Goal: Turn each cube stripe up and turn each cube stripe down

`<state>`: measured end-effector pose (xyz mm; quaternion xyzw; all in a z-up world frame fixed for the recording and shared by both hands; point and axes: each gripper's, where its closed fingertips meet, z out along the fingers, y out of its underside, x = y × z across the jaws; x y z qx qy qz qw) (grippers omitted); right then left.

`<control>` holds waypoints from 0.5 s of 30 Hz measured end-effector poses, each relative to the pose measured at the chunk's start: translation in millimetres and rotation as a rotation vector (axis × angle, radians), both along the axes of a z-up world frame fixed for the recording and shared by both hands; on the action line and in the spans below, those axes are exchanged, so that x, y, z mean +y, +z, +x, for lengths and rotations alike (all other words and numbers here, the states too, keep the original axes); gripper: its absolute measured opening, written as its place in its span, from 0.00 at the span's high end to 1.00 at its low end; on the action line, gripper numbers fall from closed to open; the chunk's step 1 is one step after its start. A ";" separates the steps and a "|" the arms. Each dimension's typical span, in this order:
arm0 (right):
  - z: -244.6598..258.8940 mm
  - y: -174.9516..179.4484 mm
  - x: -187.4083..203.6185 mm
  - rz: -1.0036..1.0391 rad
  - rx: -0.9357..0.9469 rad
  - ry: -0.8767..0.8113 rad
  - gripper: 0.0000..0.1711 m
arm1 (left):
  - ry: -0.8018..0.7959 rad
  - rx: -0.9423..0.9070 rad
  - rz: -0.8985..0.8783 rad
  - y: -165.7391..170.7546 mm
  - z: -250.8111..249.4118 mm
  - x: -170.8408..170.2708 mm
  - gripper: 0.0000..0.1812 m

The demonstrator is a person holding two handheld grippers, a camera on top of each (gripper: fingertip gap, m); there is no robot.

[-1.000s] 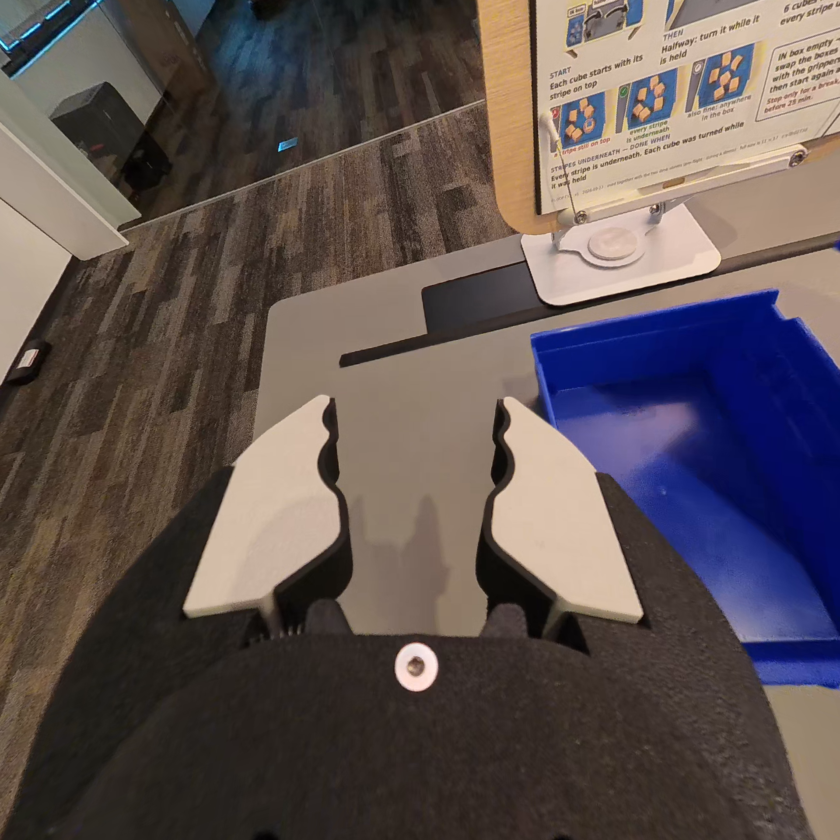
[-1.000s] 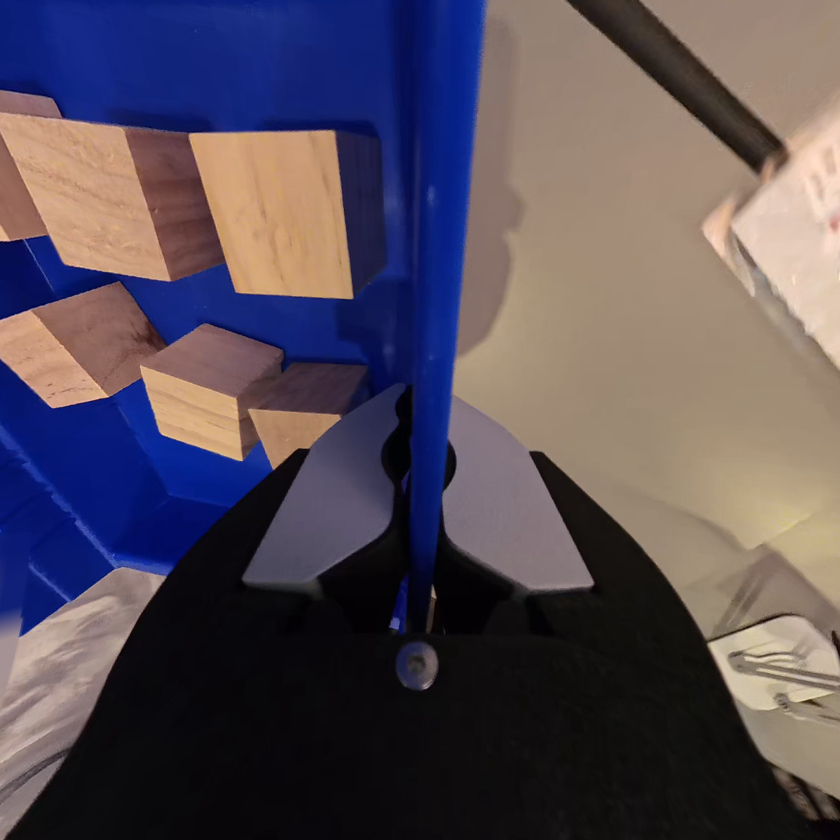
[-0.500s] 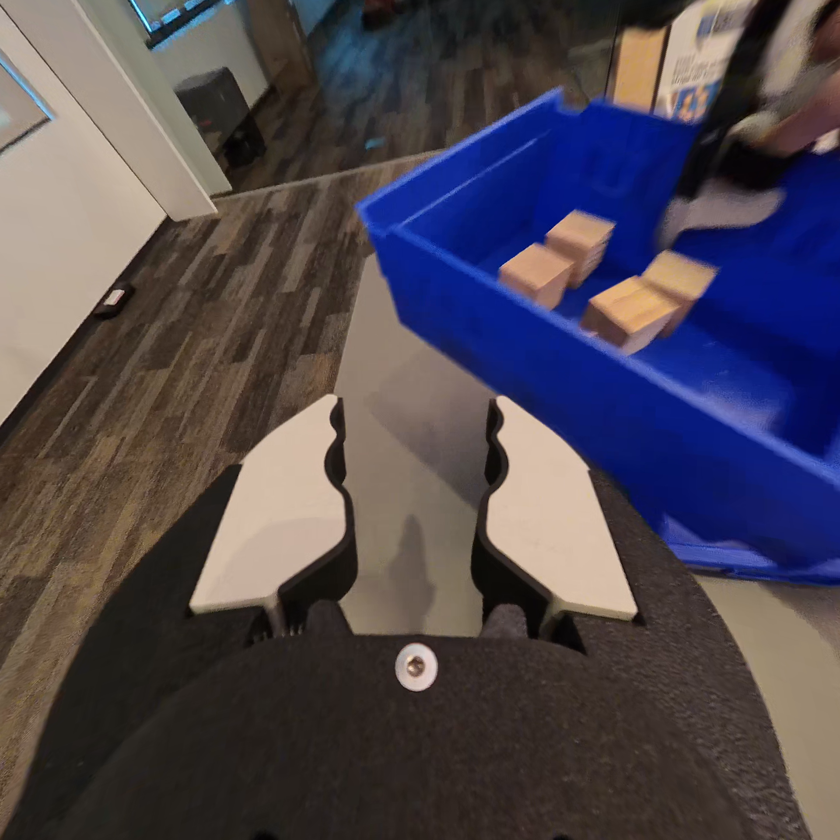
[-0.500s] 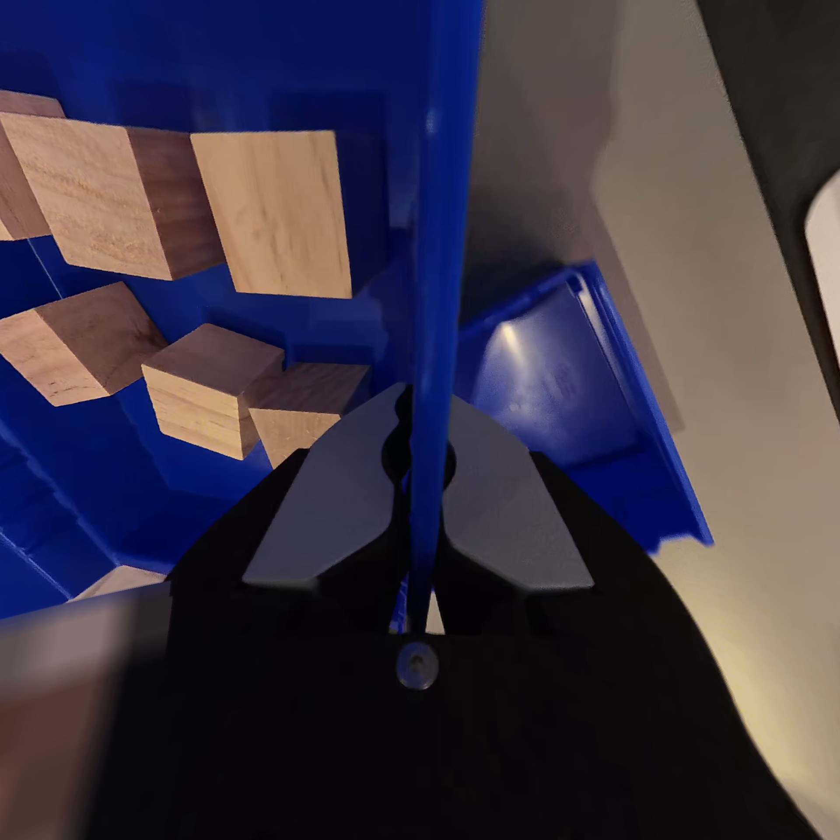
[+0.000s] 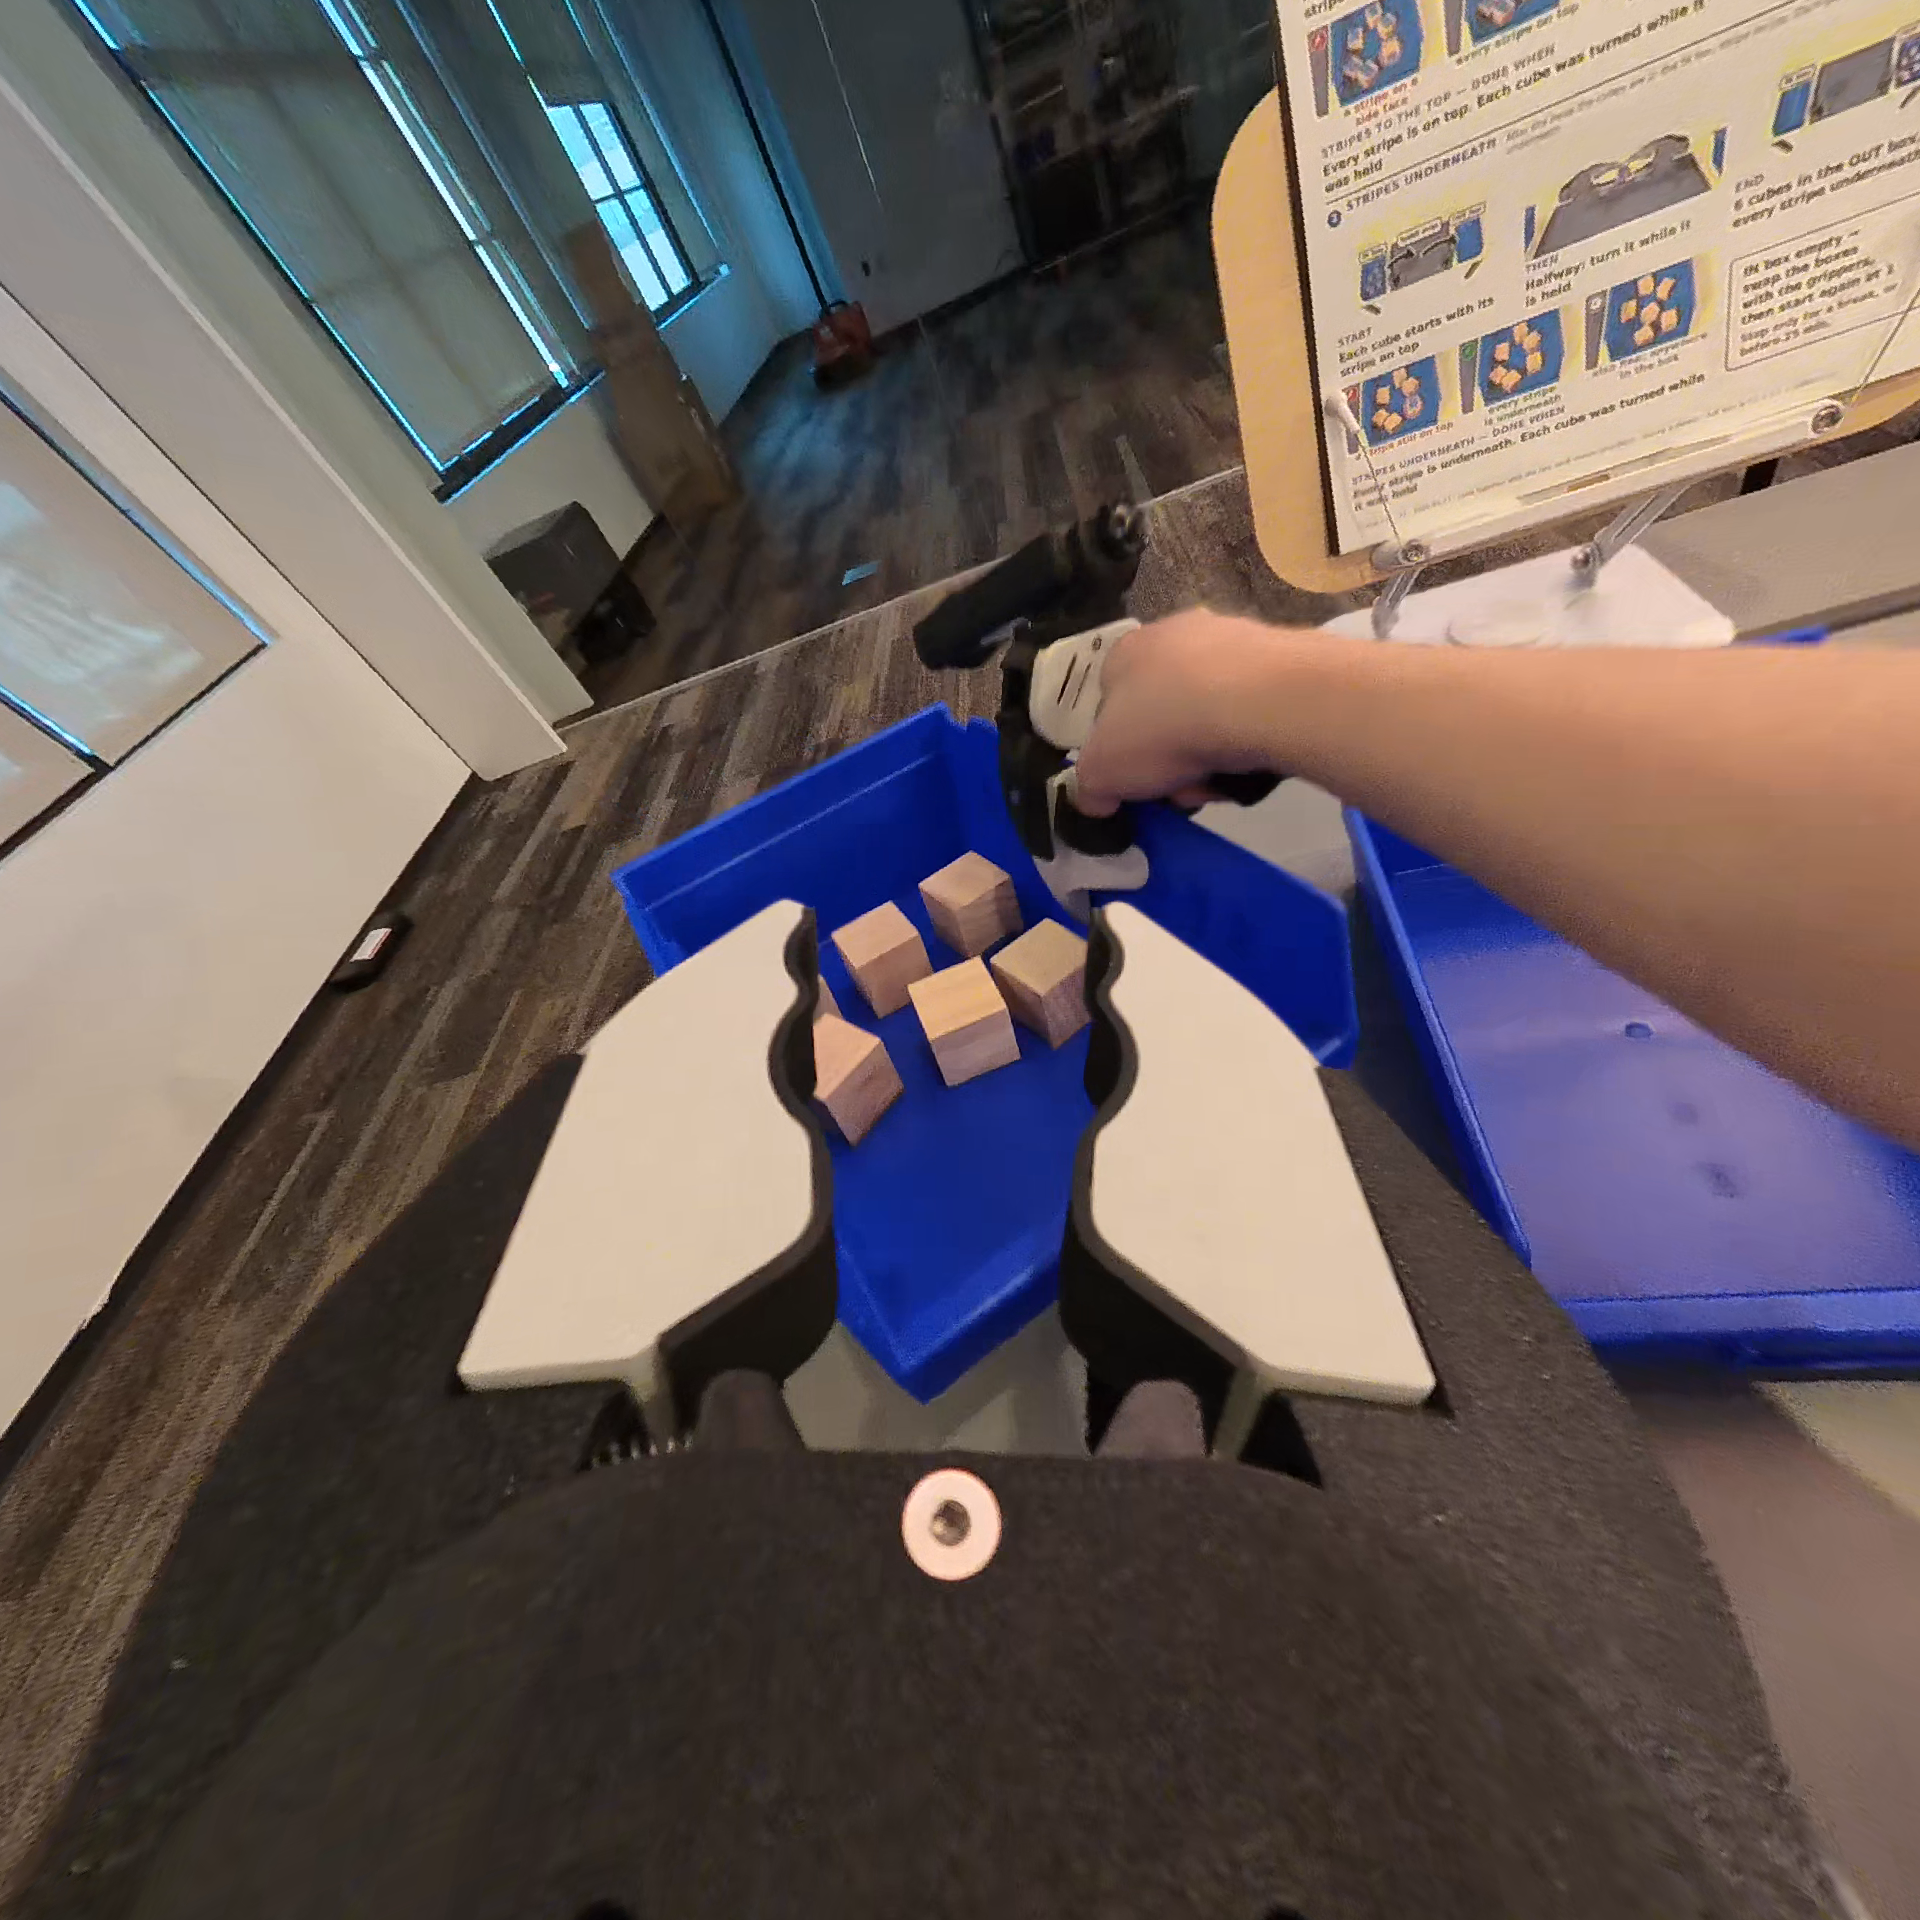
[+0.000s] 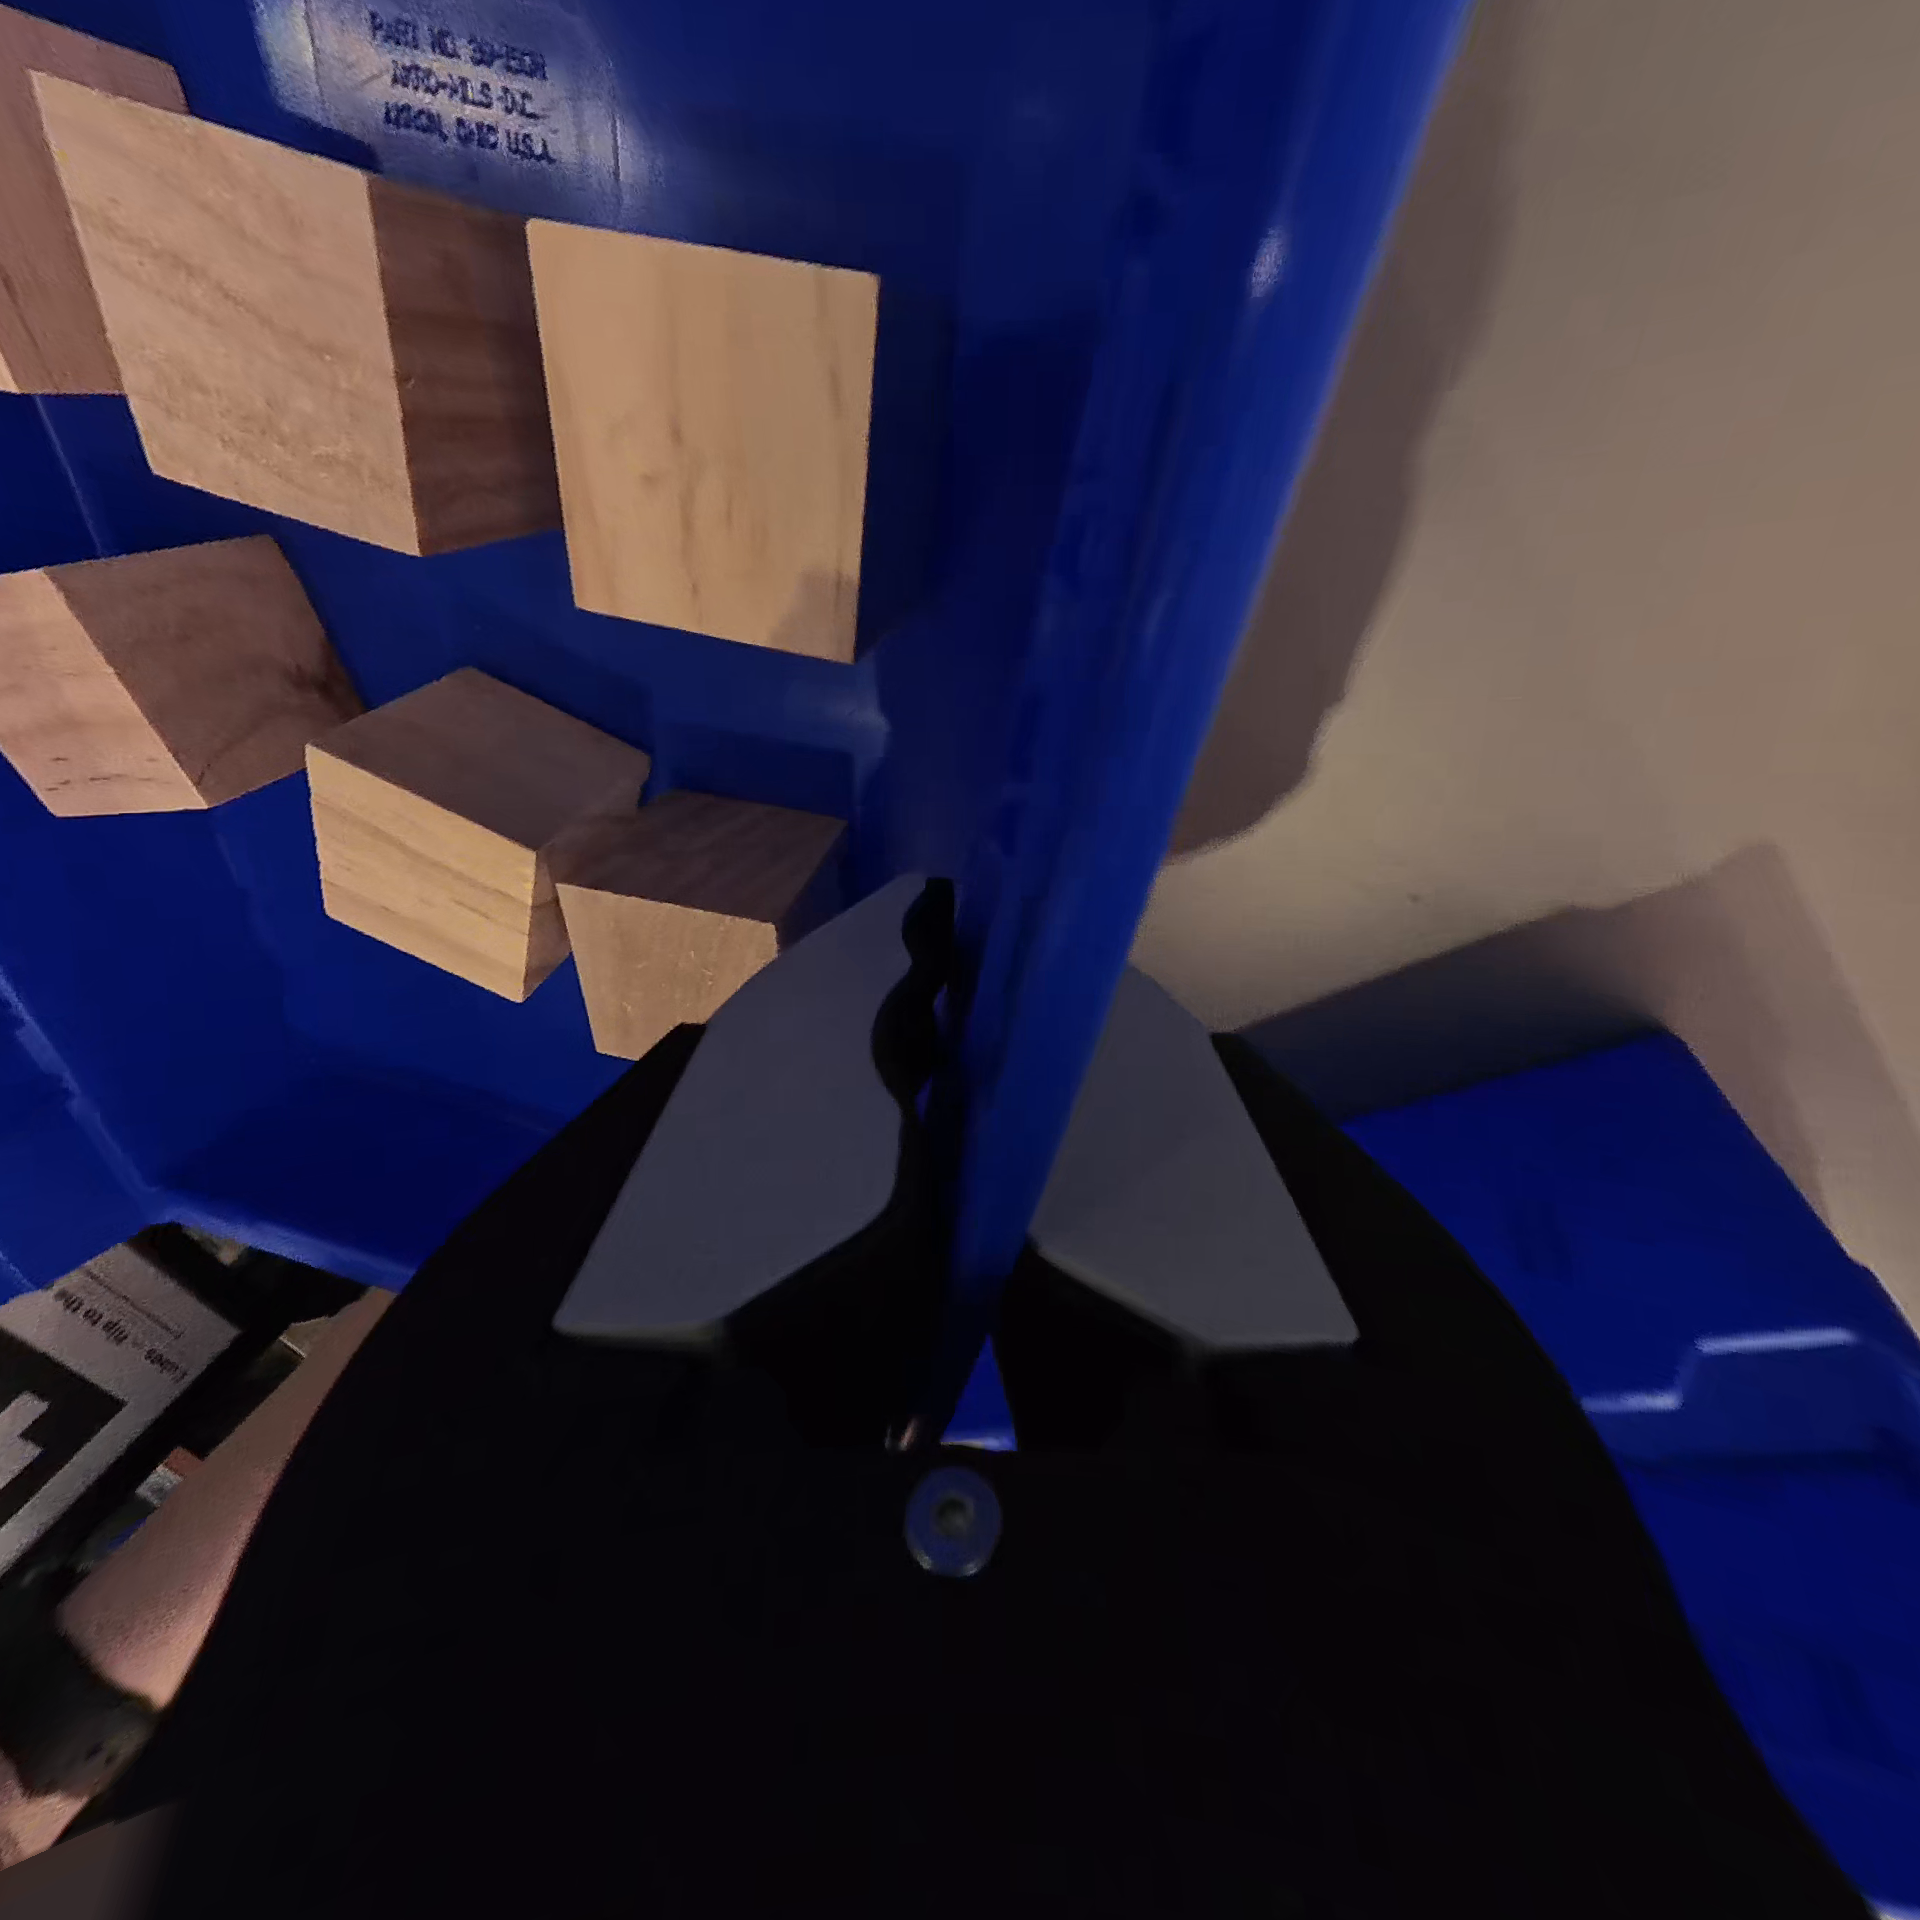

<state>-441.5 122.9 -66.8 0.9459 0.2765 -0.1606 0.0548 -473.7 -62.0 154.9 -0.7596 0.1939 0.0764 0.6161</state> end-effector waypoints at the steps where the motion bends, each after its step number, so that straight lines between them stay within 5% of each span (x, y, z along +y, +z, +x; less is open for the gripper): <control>1: -0.1 -7.9 -0.5 -0.005 -0.015 -0.002 0.97 | -0.003 -0.005 -0.007 -0.7 0.4 2.1 0.73; 8: 3.9 -53.7 -8.0 -0.038 -0.090 -0.023 0.97 | 0.013 -0.024 -0.022 -1.9 -4.7 12.1 0.71; 15: -0.5 -58.3 -0.1 0.049 -0.066 0.010 0.92 | 0.002 -0.010 -0.062 -9.8 -1.9 17.6 0.70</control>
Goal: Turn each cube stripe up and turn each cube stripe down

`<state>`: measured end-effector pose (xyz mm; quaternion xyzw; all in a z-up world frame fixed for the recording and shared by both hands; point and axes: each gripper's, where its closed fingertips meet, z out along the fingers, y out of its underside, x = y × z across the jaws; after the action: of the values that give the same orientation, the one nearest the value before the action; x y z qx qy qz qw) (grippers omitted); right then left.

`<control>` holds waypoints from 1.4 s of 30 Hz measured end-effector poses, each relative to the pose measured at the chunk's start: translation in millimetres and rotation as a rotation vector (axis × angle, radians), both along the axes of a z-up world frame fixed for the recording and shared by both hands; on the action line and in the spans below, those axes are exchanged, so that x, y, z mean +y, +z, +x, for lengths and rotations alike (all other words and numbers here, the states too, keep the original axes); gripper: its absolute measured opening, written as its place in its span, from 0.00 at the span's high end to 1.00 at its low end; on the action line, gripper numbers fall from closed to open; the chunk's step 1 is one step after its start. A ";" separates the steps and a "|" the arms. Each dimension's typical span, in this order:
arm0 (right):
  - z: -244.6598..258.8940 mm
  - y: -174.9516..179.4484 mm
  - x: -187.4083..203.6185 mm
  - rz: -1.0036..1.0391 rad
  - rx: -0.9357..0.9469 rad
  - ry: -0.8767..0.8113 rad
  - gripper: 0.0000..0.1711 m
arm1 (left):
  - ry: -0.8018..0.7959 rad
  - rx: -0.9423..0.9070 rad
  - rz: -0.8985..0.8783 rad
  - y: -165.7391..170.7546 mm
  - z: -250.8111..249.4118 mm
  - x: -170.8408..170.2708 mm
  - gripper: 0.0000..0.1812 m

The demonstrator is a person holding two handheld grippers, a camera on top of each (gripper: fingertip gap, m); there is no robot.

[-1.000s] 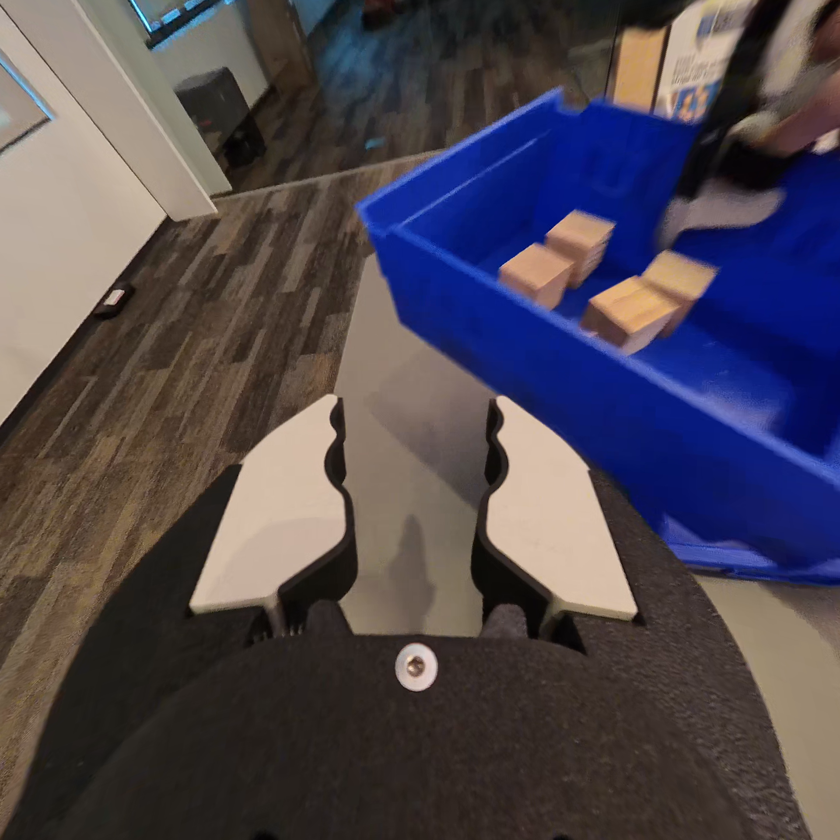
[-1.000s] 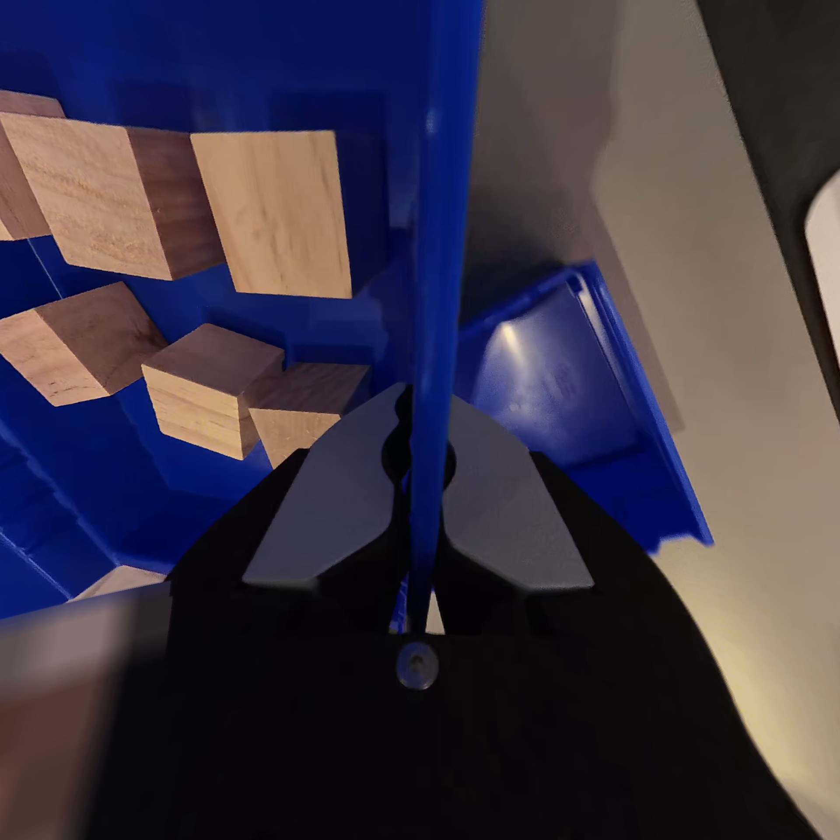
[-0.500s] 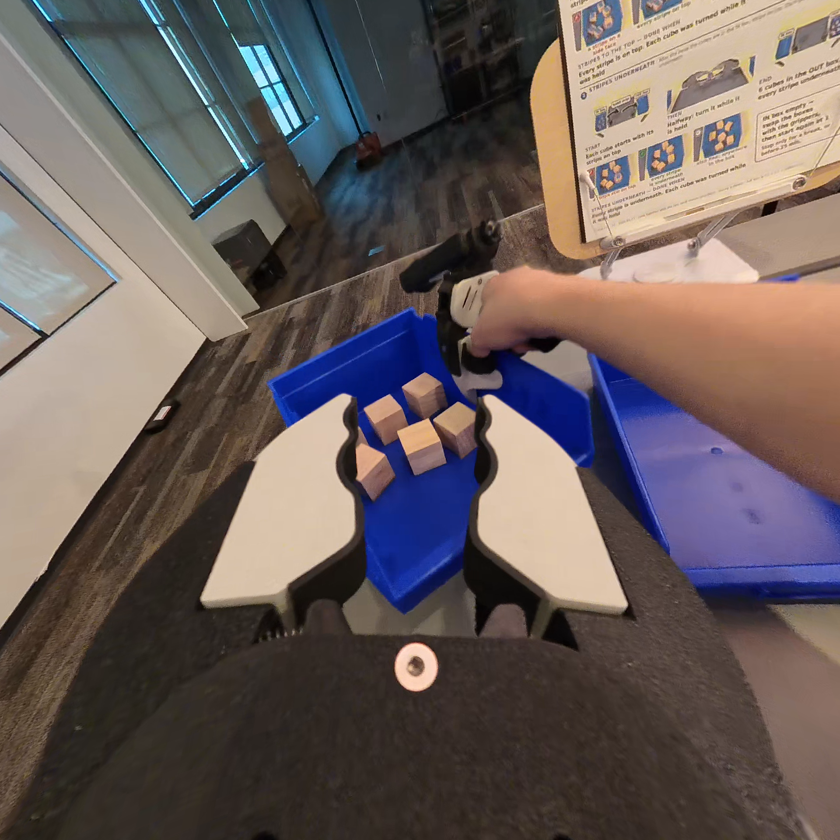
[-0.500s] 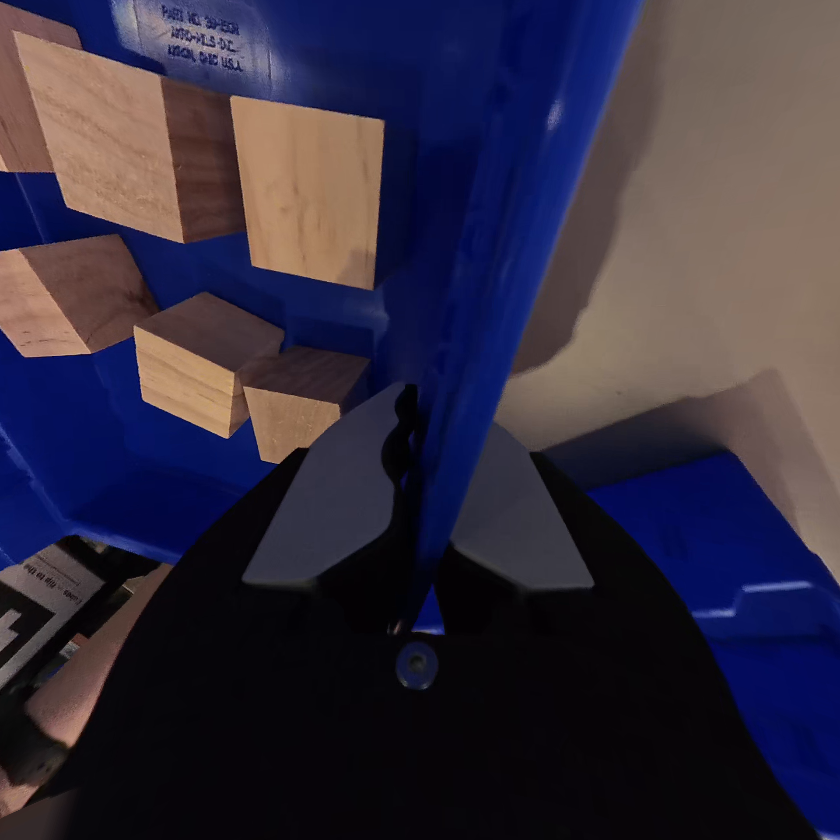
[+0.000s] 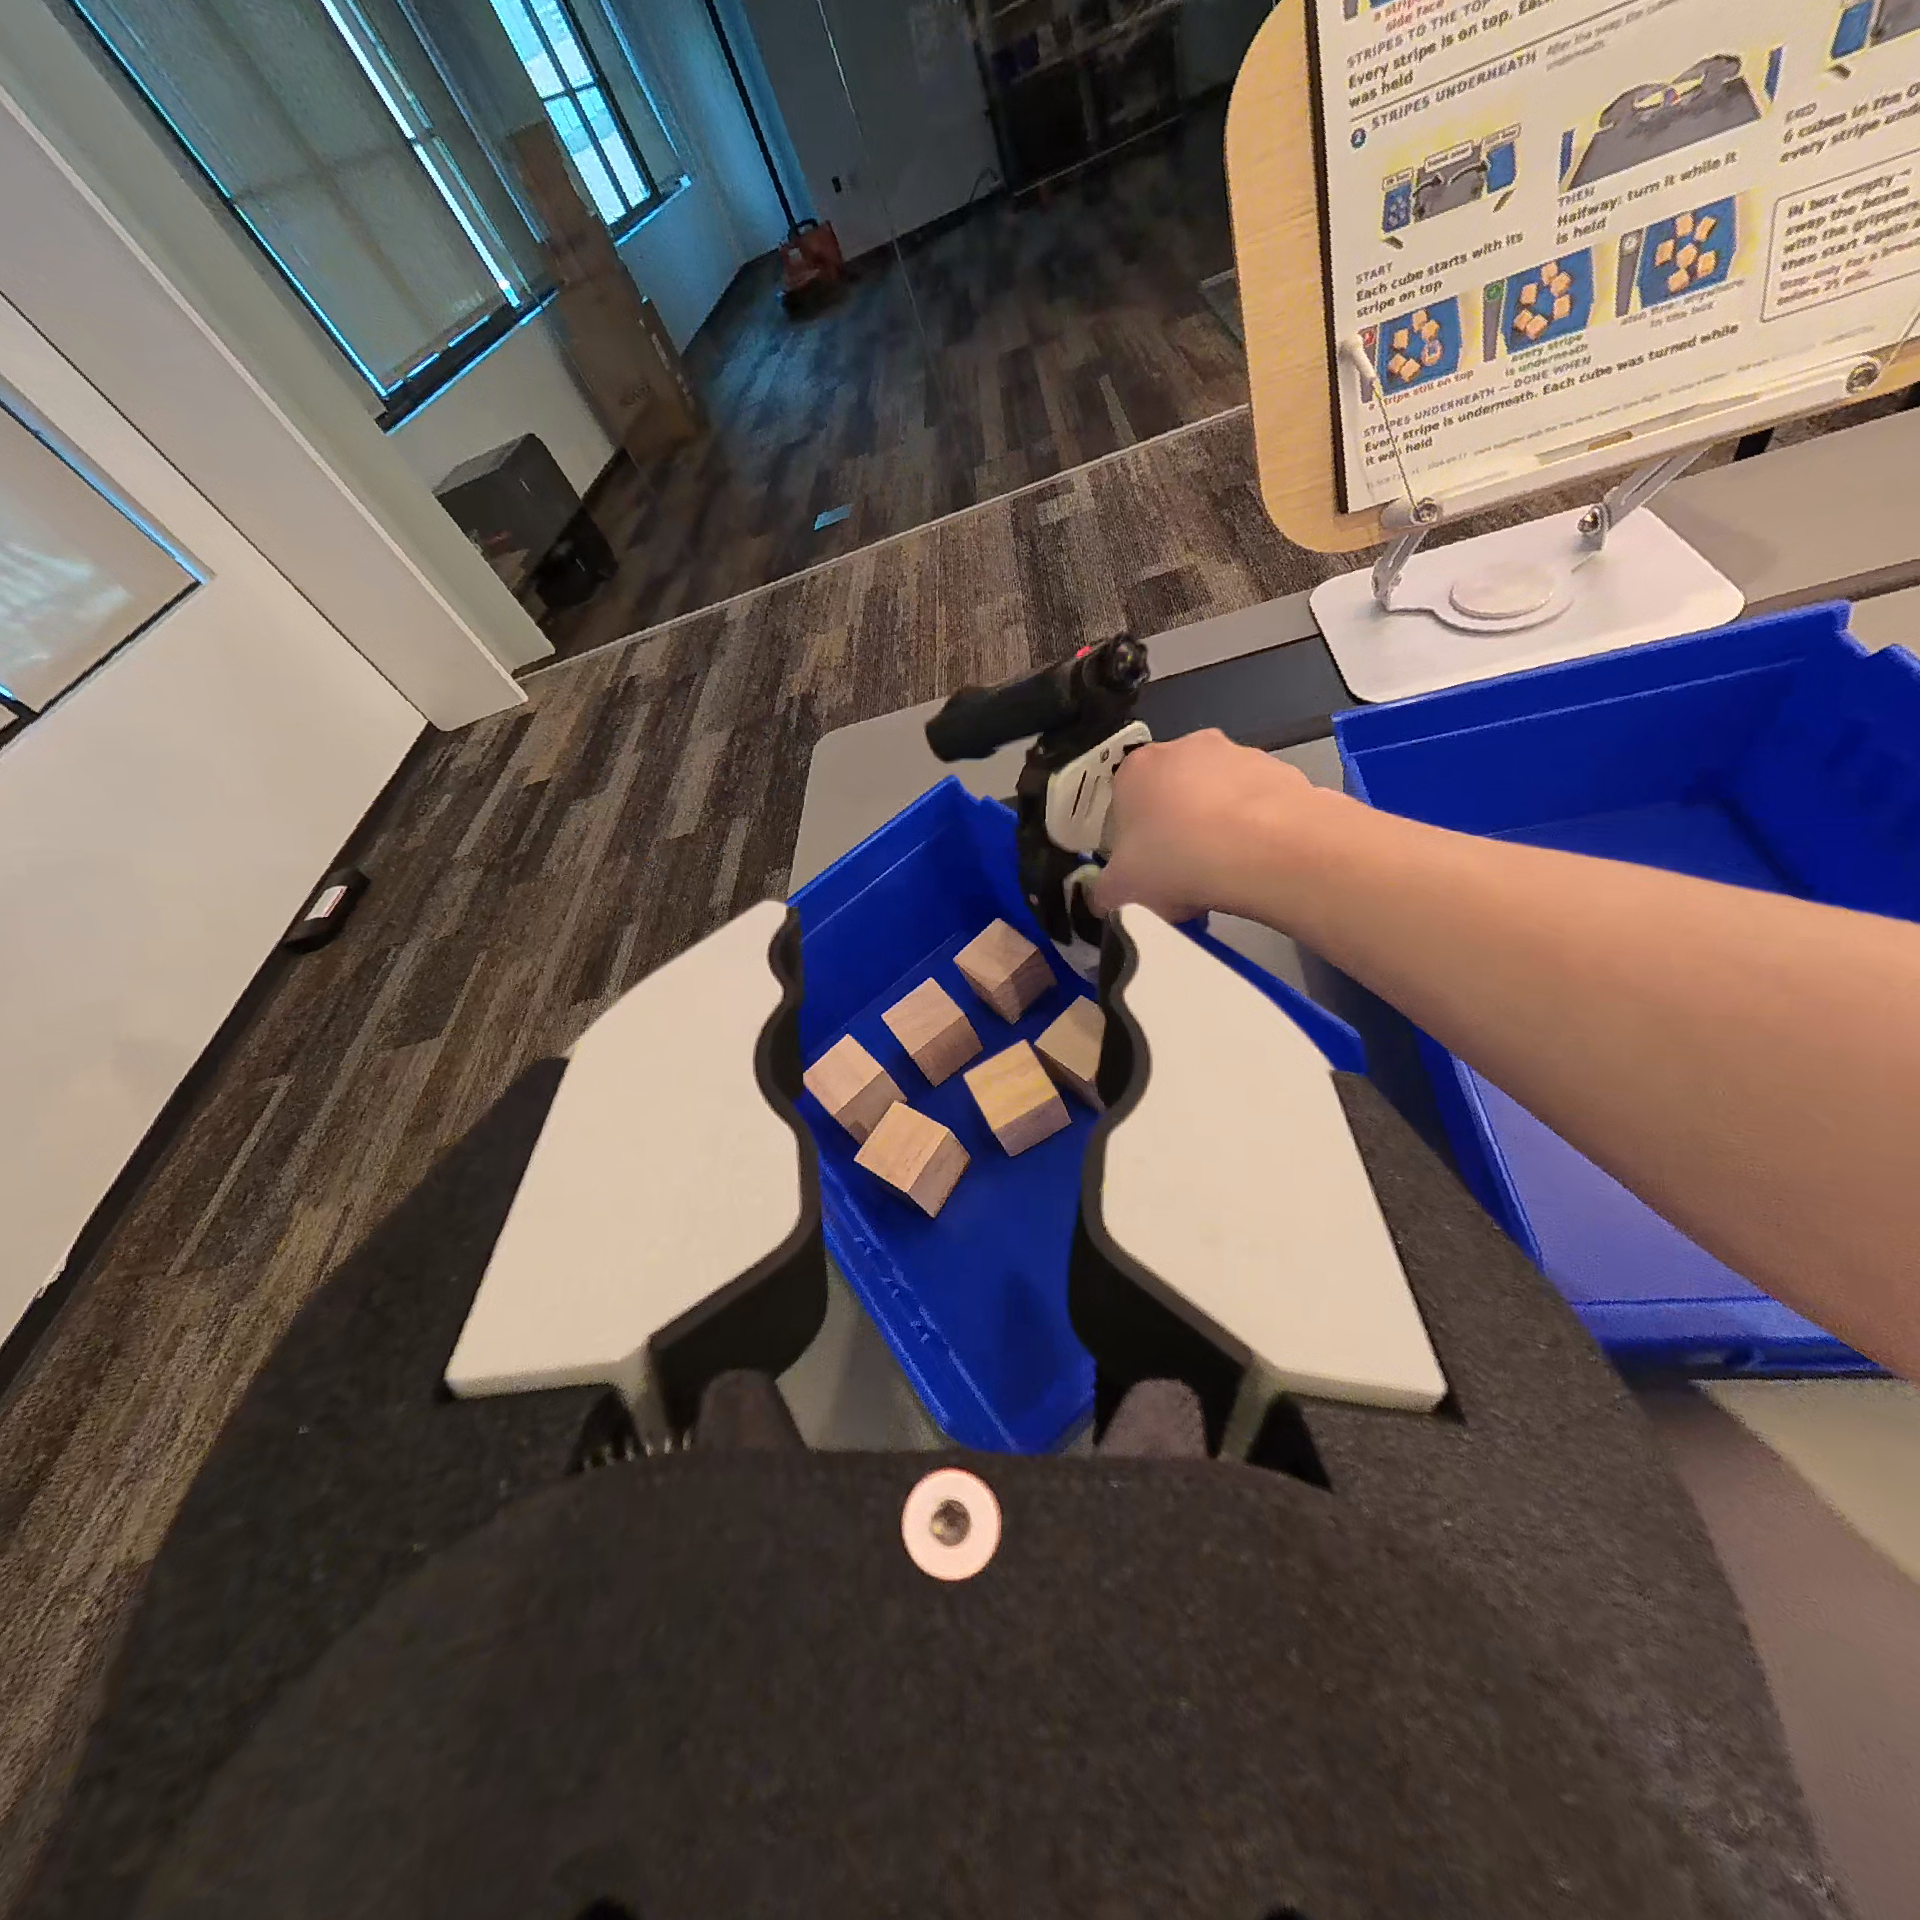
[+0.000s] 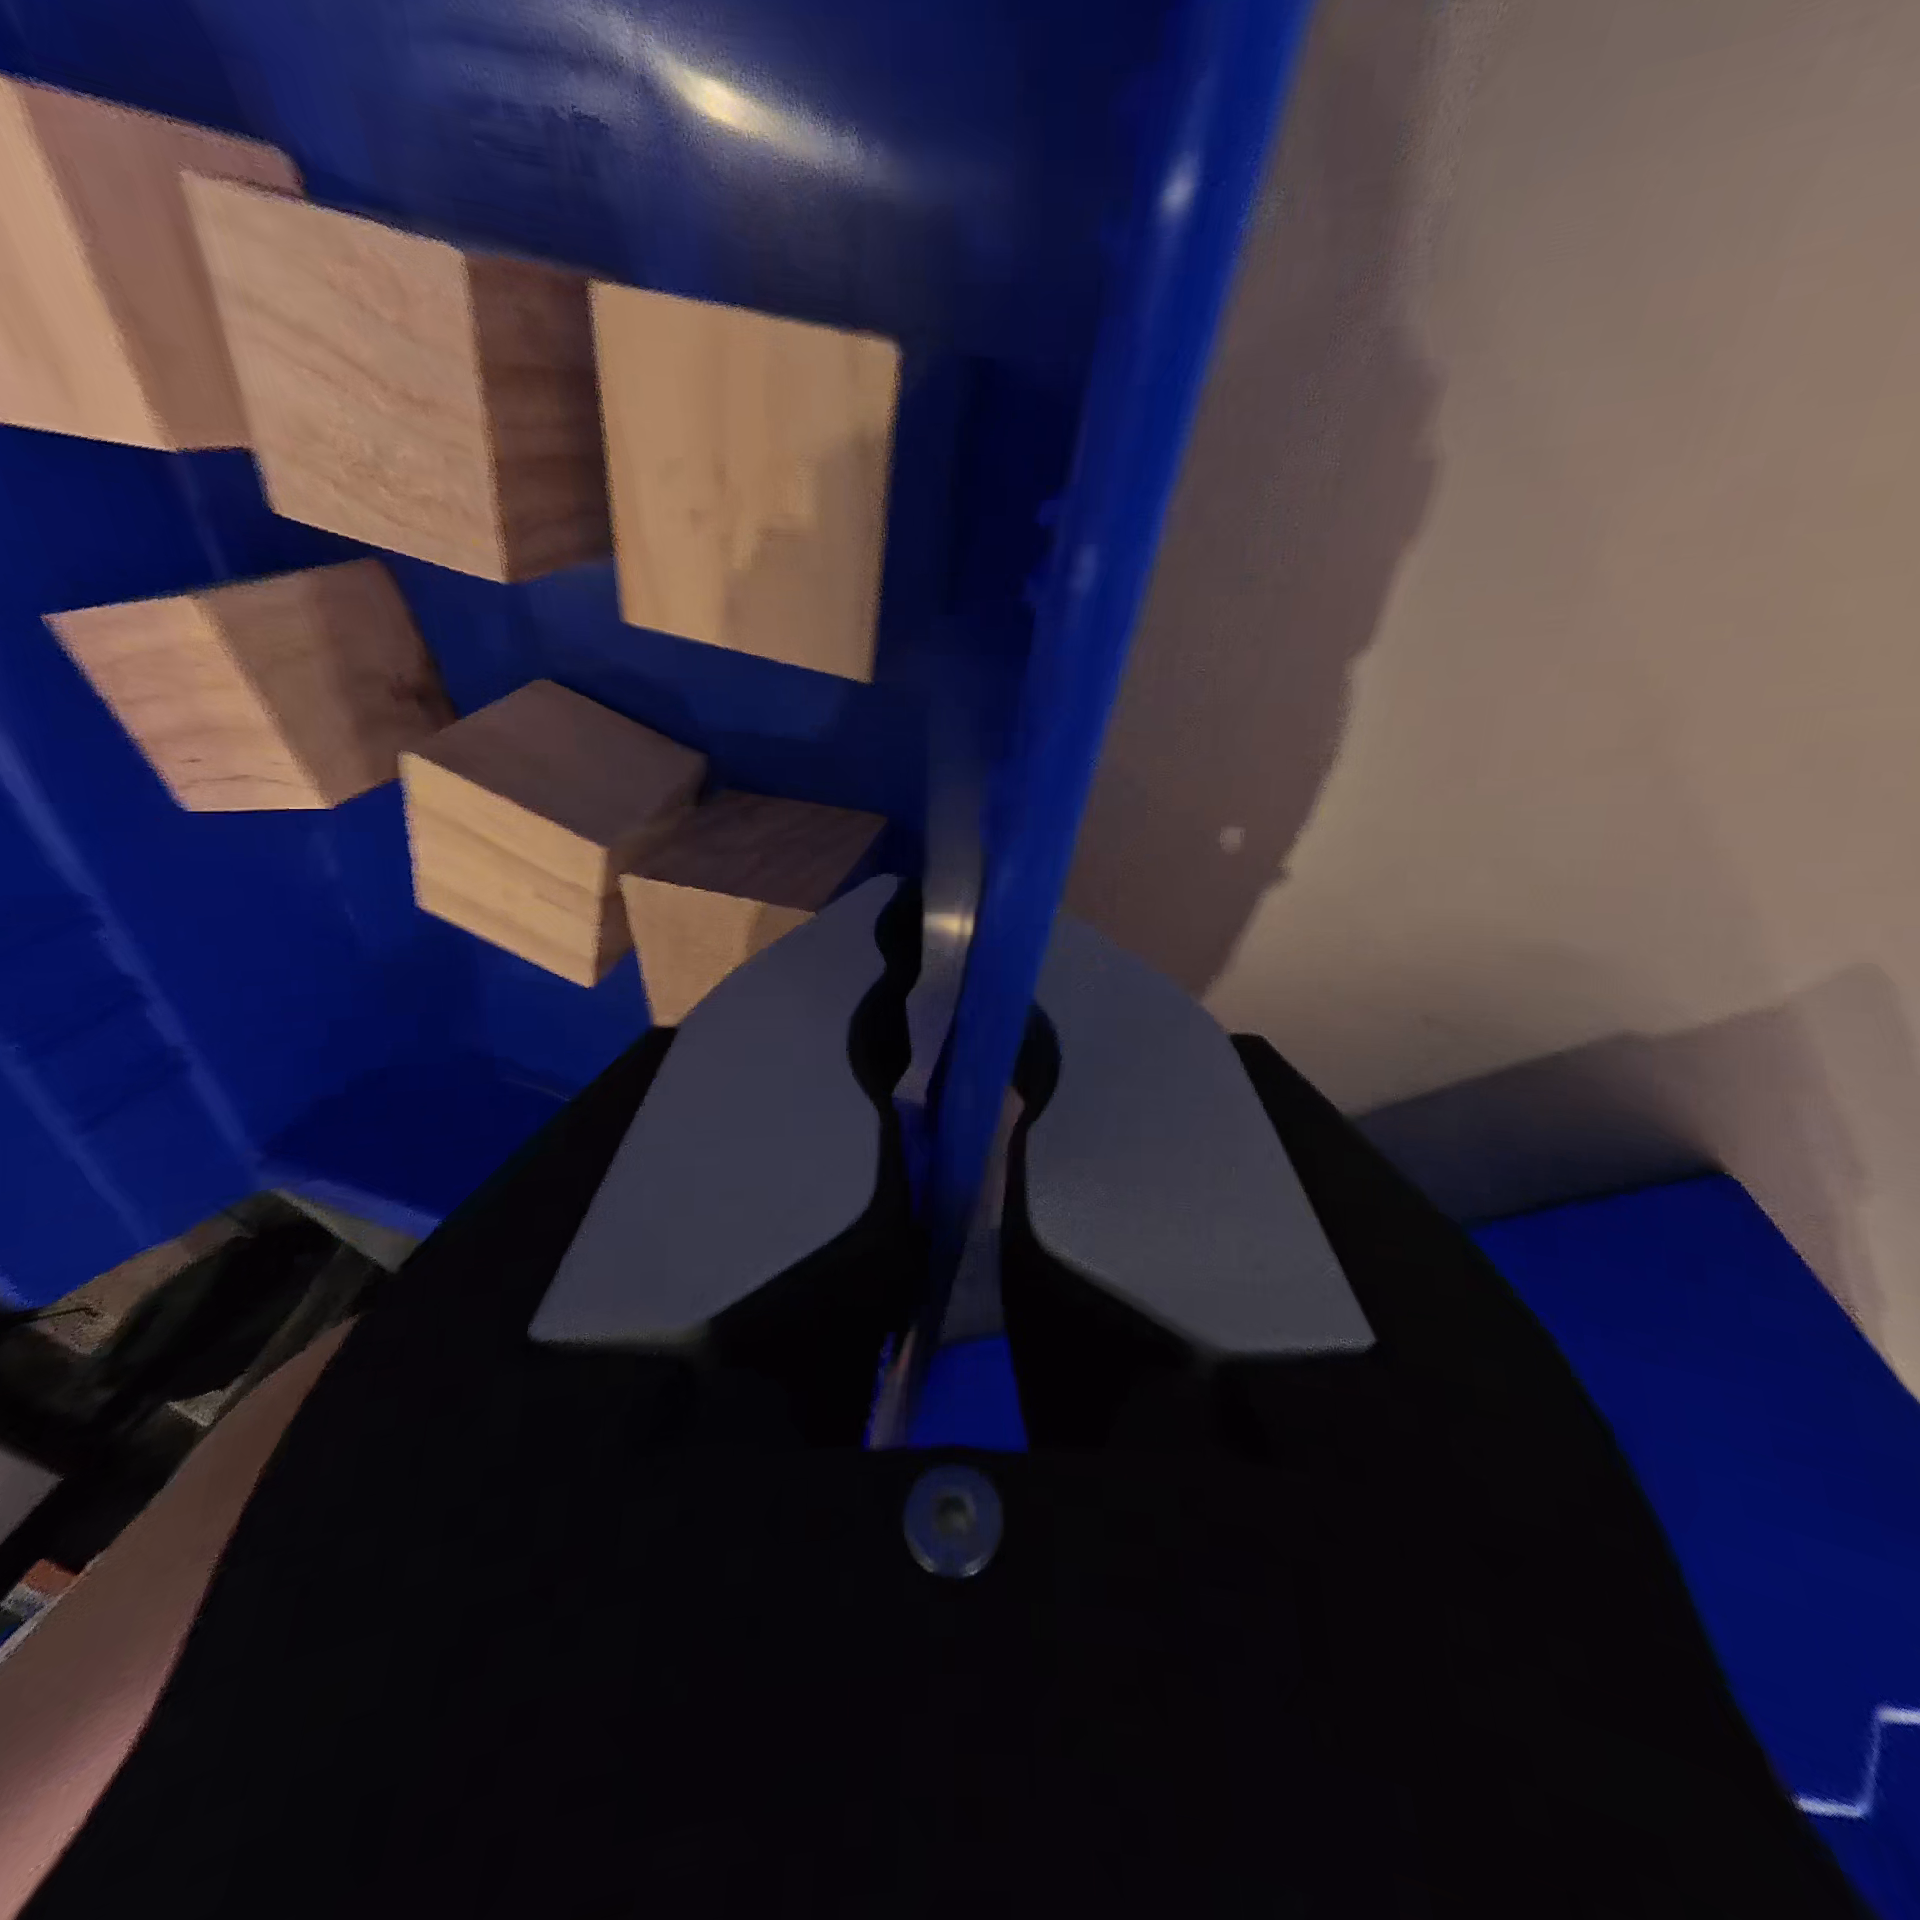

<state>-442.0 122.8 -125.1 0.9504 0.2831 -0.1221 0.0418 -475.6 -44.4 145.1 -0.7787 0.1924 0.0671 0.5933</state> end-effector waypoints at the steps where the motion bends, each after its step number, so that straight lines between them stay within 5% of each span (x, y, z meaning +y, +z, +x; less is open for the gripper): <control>1: -3.5 7.2 3.5 0.017 0.052 -0.012 0.88 | -0.002 0.004 -0.006 -1.1 0.7 1.1 0.69; 6: 21.5 106.8 25.4 0.475 0.230 0.060 0.80 | -0.026 0.036 -0.044 -8.8 6.4 1.2 0.67; 9: 122.8 155.3 8.5 0.766 0.003 0.034 0.66 | -0.039 0.040 -0.043 -9.2 8.0 -0.7 0.67; 11: 201.5 160.3 -14.2 0.790 -0.115 -0.081 0.57 | -0.041 0.036 -0.043 -9.2 9.0 -1.1 0.67; 16: 319.3 108.4 -75.0 0.549 -0.145 -0.392 0.52 | -0.037 0.056 -0.050 -11.1 13.7 -0.4 0.67; 19: 324.6 67.8 -92.2 0.446 -0.097 -0.417 0.54 | -0.028 0.073 -0.054 -11.8 16.8 0.2 0.67; 22: 340.0 31.7 -100.8 0.376 -0.249 -0.393 0.54 | -0.032 0.103 -0.064 -14.2 23.2 0.1 0.67; 23: 333.4 20.9 -103.2 0.331 -0.214 -0.387 0.56 | -0.035 0.114 -0.070 -15.5 25.9 -0.1 0.67; 25: 316.3 4.6 -108.0 0.231 -0.105 -0.354 0.79 | -0.046 0.141 -0.078 -17.8 31.6 -1.1 0.66; 29: 331.1 4.8 -94.7 0.184 -0.045 -0.417 0.95 | -0.081 0.183 -0.077 -19.9 45.2 -2.7 0.66; 34: 380.9 4.8 -87.3 0.135 -0.010 -0.390 0.97 | -0.113 0.226 -0.085 -23.6 59.7 -0.8 0.66; 42: 542.2 3.3 -114.3 0.147 -0.060 -0.515 0.96 | -0.139 0.289 -0.104 -29.4 75.8 7.8 0.66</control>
<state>100.3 8.5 -121.7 0.9948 0.0388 -0.0795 -0.0514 -399.8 -36.6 115.6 -0.7754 0.3322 0.1271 0.5218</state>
